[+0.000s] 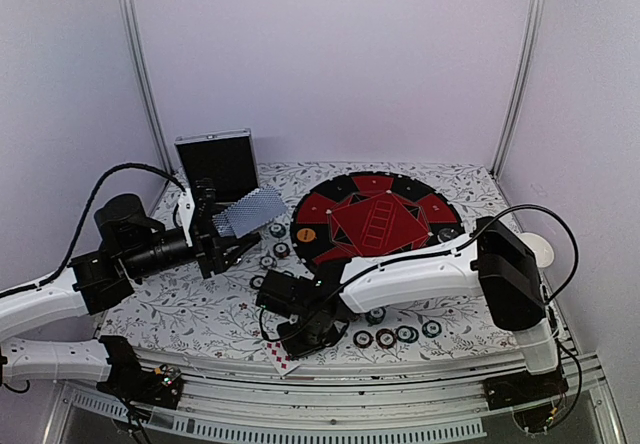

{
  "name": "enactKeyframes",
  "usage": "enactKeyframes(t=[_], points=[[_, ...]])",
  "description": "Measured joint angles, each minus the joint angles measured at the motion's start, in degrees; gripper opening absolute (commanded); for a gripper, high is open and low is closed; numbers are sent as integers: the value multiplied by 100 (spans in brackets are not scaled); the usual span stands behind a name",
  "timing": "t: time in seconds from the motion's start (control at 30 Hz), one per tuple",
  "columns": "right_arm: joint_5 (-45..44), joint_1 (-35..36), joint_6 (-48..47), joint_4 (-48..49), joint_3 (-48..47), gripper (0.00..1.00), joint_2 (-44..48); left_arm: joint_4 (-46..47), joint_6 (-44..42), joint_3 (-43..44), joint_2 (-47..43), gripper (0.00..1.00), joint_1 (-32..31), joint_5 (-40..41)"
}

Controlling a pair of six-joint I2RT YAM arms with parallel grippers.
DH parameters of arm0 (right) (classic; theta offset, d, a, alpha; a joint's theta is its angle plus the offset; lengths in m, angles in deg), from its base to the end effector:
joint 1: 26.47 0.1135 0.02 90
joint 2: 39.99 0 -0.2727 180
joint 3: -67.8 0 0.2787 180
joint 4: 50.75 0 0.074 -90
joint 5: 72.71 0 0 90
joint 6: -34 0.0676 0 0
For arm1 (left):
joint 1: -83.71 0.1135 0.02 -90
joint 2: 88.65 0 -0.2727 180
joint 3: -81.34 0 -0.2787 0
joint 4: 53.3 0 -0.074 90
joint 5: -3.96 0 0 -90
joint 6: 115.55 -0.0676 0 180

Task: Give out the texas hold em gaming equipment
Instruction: Pick up the poker card from the center of the board.

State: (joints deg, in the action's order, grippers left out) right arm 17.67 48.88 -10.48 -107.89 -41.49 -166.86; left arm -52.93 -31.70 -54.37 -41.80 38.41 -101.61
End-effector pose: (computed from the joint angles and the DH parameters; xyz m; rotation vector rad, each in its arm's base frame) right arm 0.1226 0.4709 0.1109 -0.7722 2.8939 0.3544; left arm 0.1636 -0.1911 0.2947 0.9090 1.3880 -0.7424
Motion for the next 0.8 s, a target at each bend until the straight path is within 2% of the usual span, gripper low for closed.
enactKeyframes(t=[0.47, 0.63, 0.77, 0.8], points=[[610, -153, -205, 1204, 1388, 3, 979, 0, -31, 0, -46, 52, 0, -2], [962, -203, -249, 1755, 1784, 17, 1355, -2, -31, 0, -46, 52, 0, -2], [1276, -190, 9, 2339, 2579, 18, 1906, -2, -55, 0, -48, 52, 0, 0], [1274, -173, 11, 2378, 2693, 22, 2006, -2, -70, 0, -48, 52, 0, 2]])
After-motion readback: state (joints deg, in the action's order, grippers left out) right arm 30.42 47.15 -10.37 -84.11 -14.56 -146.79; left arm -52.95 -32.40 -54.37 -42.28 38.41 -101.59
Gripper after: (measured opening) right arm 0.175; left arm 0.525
